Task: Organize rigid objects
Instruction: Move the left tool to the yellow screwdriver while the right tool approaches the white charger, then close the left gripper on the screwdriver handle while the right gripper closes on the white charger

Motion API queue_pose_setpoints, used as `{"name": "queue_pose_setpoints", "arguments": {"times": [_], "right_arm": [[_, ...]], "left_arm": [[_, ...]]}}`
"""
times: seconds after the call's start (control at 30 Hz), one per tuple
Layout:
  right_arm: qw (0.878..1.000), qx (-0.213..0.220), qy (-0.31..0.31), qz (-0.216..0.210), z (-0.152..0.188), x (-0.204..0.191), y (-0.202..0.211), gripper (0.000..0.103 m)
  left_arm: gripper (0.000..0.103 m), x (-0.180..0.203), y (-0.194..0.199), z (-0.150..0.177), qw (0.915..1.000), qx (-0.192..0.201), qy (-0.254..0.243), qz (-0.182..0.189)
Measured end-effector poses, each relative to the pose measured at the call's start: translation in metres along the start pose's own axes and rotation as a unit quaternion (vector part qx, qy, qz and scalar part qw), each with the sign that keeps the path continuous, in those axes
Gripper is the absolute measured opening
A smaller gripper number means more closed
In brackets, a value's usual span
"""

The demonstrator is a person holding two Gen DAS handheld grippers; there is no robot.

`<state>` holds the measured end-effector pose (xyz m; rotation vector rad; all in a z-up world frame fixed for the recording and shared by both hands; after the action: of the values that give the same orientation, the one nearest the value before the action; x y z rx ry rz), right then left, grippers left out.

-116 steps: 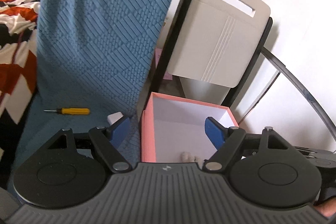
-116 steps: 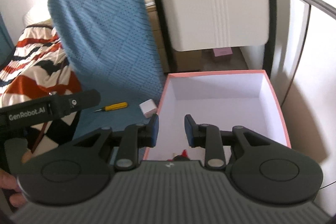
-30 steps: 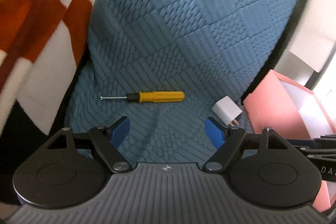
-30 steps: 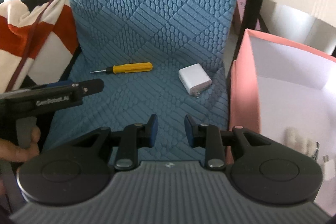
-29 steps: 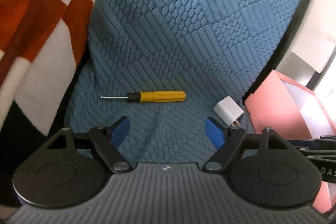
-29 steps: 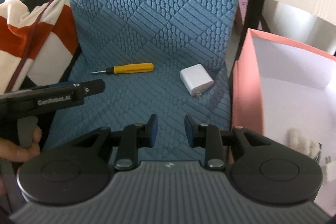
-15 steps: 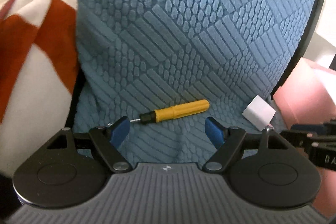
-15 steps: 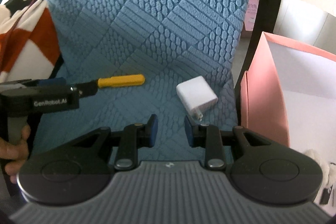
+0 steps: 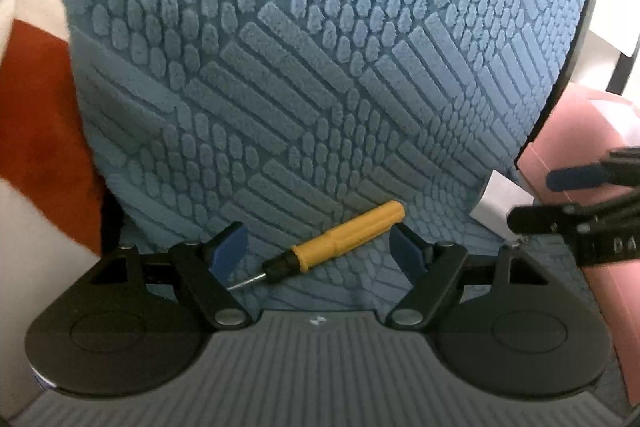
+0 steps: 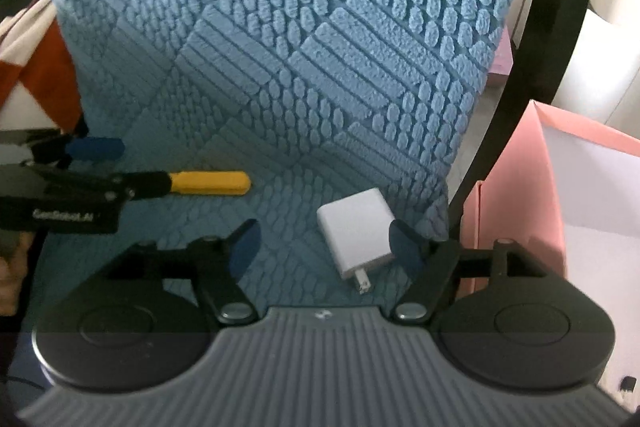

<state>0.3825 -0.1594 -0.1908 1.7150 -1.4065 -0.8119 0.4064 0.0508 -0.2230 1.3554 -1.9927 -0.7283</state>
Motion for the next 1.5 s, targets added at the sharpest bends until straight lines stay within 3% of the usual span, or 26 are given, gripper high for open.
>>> {"name": "queue_pose_setpoints", "arguments": {"times": [0.13,0.33,0.63,0.77,0.97,1.03,1.5], "right_arm": [[1.0,-0.01,0.007,-0.002,-0.01,0.001,-0.014,0.073],[0.999,-0.035,0.019,0.032,-0.011,0.005,-0.041,0.073],[0.996,-0.084,0.005,0.018,0.0,0.01,-0.061,0.074],[0.997,-0.075,-0.003,0.009,0.007,0.005,-0.057,0.07],[0.998,-0.068,-0.003,0.01,0.018,0.004,-0.052,0.056],[0.998,-0.063,-0.005,0.009,0.017,0.005,-0.046,0.054],[0.999,-0.05,-0.002,-0.015,0.011,0.009,-0.012,0.053]], "left_arm": [[0.082,0.001,-0.006,-0.003,0.9997,0.0,-0.023,0.008],[0.082,0.005,-0.009,-0.009,0.9987,0.013,-0.044,0.024],[0.081,-0.005,-0.031,-0.009,0.9983,-0.025,-0.05,0.016],[0.078,-0.006,-0.033,-0.009,0.9984,-0.028,-0.04,0.029],[0.064,-0.009,-0.04,-0.002,0.998,-0.041,-0.043,0.021],[0.052,-0.012,-0.041,-0.002,0.9981,-0.039,-0.043,0.022],[0.049,0.005,-0.057,0.008,0.9951,-0.063,-0.076,0.0]]}}
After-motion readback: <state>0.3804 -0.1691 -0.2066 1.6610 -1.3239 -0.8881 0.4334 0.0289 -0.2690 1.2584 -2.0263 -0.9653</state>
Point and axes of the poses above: each gripper's, at about its wrist camera, not at the fingertips, and y roughly against the way its jaws point, x to its right, z to its underside, the point moved 3 cm from there along -y, roughly the way its jaws point, and after that the axes turned 5 degrees about z, right-handed, at the moved point
